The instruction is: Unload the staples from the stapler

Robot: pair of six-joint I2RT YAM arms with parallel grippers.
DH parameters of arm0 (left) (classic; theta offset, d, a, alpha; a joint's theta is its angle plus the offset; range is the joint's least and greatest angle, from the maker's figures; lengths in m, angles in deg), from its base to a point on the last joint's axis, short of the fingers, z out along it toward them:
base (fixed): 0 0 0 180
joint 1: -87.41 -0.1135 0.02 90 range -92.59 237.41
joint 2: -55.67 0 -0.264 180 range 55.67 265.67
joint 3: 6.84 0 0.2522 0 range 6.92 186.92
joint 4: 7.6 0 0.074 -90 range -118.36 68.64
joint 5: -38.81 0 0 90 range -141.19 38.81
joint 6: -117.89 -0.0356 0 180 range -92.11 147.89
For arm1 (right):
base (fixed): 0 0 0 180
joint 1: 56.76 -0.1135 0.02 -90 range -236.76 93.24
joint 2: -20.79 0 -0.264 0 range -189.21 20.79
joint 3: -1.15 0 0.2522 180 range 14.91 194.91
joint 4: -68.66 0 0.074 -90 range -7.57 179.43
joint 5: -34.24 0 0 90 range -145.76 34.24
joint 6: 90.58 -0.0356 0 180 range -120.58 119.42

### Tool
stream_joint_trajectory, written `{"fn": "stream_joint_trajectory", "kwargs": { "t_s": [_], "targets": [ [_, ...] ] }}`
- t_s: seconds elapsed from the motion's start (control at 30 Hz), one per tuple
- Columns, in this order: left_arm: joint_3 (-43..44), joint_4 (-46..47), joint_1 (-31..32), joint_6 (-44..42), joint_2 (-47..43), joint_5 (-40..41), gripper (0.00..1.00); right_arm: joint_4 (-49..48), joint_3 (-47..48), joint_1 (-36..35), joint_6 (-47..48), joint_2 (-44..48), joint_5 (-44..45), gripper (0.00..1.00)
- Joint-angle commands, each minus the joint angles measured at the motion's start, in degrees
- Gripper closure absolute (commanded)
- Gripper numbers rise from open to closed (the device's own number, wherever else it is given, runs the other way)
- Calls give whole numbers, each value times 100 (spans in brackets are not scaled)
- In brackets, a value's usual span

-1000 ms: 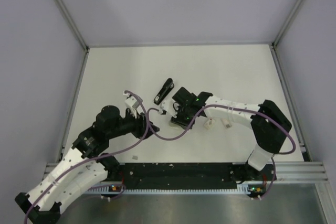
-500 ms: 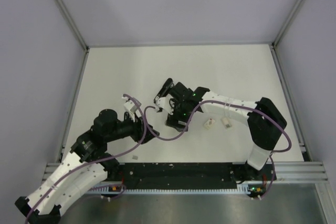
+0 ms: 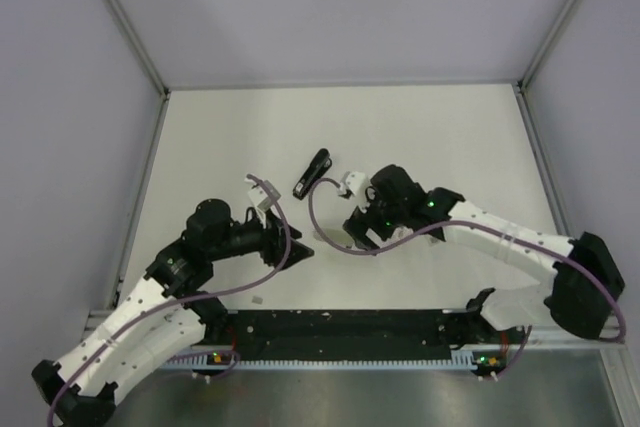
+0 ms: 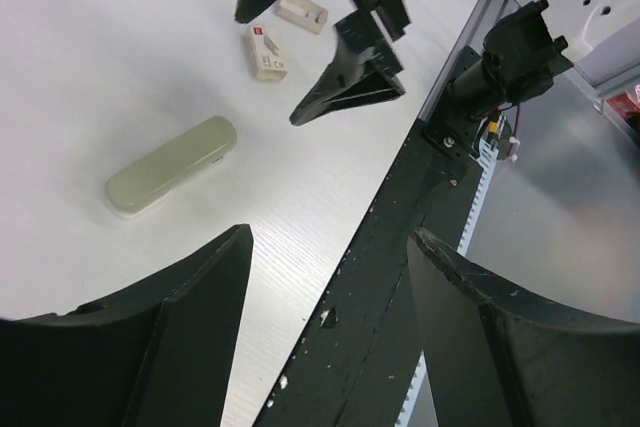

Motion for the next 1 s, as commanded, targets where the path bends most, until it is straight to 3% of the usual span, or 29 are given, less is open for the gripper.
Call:
{"fn": "stream_joint_trajectory", "kwargs": {
  "t_s": [0.0, 0.1, 0.23, 0.37, 0.5, 0.67, 0.87, 0.97],
  "targets": [
    [203, 588, 12, -322, 702, -295, 30, -781, -785, 243, -1461, 1230, 735, 6],
    [388, 737, 12, -506, 1230, -559, 29, -763, -1164, 437, -2227, 2099, 841, 7],
    [616, 931, 30, -981, 1871, -1200, 22, -763, -1507, 454, -3097, 3260, 1130, 1],
    [1178, 547, 135, -1692, 2740, -1158, 21, -685, -1710, 446, -3397, 4008, 809, 1],
    [1847, -167, 722, -3034, 3541, -281, 18, -658, -1753, 454, -3495, 4010, 139, 1],
    [1883, -274, 1242, -4513, 4157, 792, 17, -719, -1903, 437, -3477, 4123, -54, 1],
    [1637, 7, 1251, -5051, 4667, 1654, 18, -658, -1982, 446, -3381, 4431, -221, 1],
    [1532, 192, 1251, -5147, 4869, 1708, 18, -614, -2044, 446, -3389, 4493, -371, 1]
  ]
}}
